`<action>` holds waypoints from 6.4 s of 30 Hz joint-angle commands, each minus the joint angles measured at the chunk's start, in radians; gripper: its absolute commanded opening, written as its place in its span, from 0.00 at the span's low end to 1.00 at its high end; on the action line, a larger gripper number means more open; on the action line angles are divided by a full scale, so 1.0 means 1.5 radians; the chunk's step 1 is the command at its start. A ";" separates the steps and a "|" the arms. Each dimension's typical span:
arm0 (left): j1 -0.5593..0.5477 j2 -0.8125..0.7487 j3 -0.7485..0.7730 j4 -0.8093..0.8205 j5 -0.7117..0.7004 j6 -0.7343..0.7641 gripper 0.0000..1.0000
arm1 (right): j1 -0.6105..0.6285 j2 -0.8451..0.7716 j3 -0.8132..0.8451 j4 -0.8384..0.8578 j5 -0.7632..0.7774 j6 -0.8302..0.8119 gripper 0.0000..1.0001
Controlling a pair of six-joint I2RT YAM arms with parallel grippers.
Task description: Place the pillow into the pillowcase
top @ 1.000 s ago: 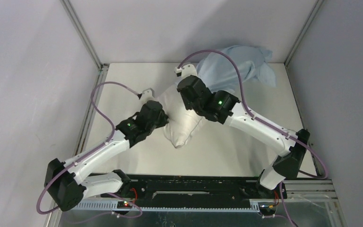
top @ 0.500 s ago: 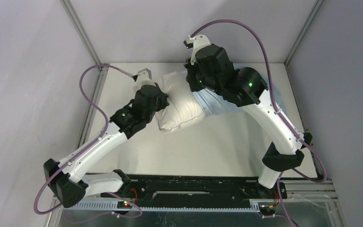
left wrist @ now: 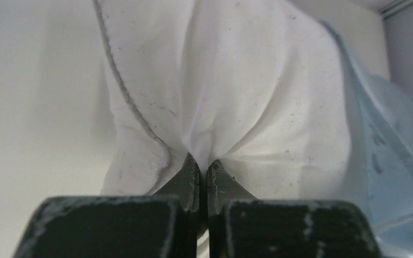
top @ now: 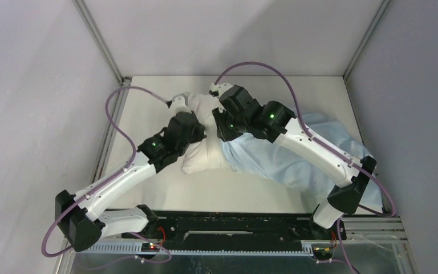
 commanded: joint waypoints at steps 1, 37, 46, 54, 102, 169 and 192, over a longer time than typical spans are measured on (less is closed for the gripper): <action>-0.010 -0.045 -0.161 0.083 0.048 -0.090 0.00 | 0.016 -0.070 -0.021 0.073 0.008 0.006 0.35; 0.213 -0.322 -0.107 -0.057 0.194 -0.055 0.58 | -0.101 0.025 -0.064 0.074 0.017 0.021 0.00; 0.377 -0.268 -0.229 0.098 0.438 -0.179 0.62 | -0.221 -0.141 0.020 0.086 -0.200 0.056 0.00; 0.331 -0.195 -0.291 0.270 0.539 -0.254 0.69 | -0.281 -0.195 0.037 0.141 -0.321 0.105 0.00; 0.124 -0.207 -0.155 0.181 0.362 -0.211 0.00 | -0.298 -0.255 -0.136 0.132 -0.214 0.070 0.25; 0.037 -0.171 0.256 -0.168 0.116 -0.022 0.43 | -0.110 -0.336 -0.009 0.138 0.102 -0.022 0.00; 0.028 -0.025 0.388 -0.265 0.128 0.038 0.67 | -0.072 -0.338 -0.048 0.106 0.119 -0.010 0.00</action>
